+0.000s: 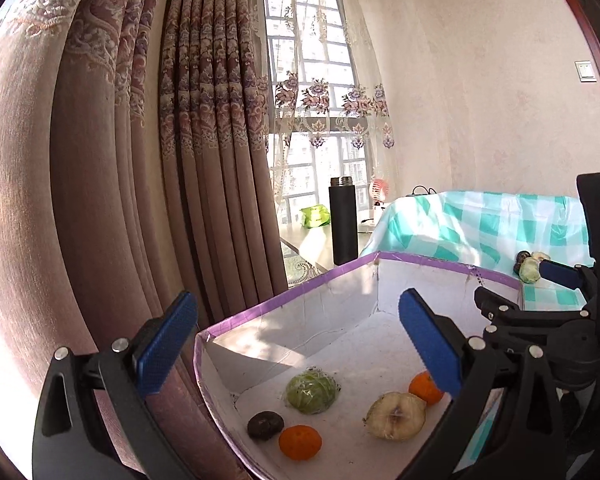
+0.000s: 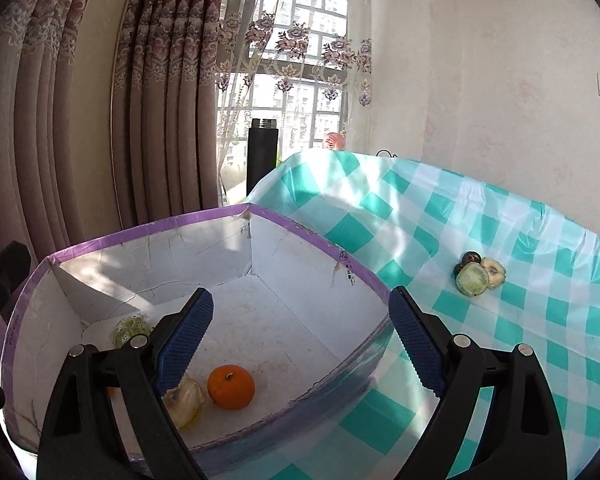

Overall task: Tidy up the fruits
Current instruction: 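Move both grippers back over the remaining fruits on the table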

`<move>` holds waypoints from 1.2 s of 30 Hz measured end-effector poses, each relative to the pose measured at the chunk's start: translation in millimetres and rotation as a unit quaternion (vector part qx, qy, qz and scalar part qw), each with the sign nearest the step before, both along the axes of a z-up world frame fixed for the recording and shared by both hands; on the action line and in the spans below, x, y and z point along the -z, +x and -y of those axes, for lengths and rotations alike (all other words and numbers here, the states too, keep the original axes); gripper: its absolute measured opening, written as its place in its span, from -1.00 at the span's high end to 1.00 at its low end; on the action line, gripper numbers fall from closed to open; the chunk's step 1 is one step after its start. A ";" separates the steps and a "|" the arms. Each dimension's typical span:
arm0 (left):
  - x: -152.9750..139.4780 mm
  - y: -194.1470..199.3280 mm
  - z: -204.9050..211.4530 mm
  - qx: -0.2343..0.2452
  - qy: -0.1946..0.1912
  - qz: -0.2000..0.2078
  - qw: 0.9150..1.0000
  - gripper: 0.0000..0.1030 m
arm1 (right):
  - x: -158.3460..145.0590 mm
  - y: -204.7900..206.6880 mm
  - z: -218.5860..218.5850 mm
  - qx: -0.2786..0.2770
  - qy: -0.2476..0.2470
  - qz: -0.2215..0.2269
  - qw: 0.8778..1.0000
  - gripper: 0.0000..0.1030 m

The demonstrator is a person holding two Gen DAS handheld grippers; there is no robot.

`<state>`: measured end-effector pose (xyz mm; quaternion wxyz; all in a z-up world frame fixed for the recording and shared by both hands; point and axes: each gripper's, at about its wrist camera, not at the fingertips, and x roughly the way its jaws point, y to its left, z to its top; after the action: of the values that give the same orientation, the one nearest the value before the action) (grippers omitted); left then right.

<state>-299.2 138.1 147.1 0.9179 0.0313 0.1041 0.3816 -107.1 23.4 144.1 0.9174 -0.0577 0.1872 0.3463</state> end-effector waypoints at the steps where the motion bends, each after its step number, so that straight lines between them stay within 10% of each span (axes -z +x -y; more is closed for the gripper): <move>1: -1.4 1.9 8.9 0.014 0.014 -0.001 1.000 -0.96 | 1.1 8.2 11.1 0.015 0.011 -0.011 1.000 -0.68; 6: 0.4 17.6 64.0 0.092 0.089 -0.013 0.992 -0.96 | 16.8 49.0 65.0 0.104 0.034 -0.061 0.992 -0.68; 12: 18.4 53.3 133.7 0.224 0.136 -0.069 0.963 -0.96 | 46.3 89.8 126.8 0.191 0.041 -0.118 0.974 -0.68; 23: 53.0 195.1 166.7 0.384 -0.081 -0.172 0.903 -0.96 | 92.3 134.6 221.2 0.325 0.053 -0.180 0.927 -0.68; 36: 130.9 347.4 129.2 0.347 -0.319 -0.221 0.854 -0.96 | 107.9 145.8 247.2 0.340 0.108 -0.233 0.905 -0.69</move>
<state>48.2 8.9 16.2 0.9032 -0.1457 0.4023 -0.0329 38.7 -223.8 36.2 0.9104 0.1912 0.3654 0.0347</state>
